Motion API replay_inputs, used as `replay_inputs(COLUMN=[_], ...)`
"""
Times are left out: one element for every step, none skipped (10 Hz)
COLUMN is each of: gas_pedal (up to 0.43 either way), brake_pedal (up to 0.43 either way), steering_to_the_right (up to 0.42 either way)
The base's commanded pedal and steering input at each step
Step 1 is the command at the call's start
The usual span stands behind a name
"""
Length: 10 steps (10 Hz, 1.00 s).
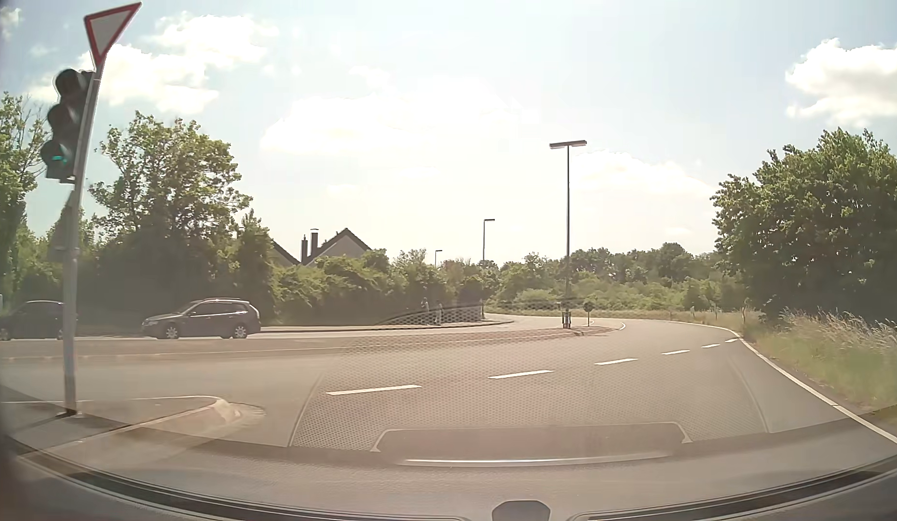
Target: Follow the waypoints while adhering to traffic rules and regulations
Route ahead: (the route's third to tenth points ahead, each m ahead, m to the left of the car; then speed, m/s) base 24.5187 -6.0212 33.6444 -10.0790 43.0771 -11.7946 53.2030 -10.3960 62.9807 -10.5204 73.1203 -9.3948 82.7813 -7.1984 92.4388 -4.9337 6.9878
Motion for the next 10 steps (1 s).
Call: replay_inputs(gas_pedal=[0.287,0.299,0.299,0.299,0.299,0.299,0.299,0.299,0.299,0.299], brake_pedal=[0.024,0.024,0.018,0.018,0.024,0.018,0.024,0.024,0.024,0.018], steering_to_the_right=[0.134,0.130,0.126,0.120,0.115,0.113,0.112,0.110,0.106,0.103])
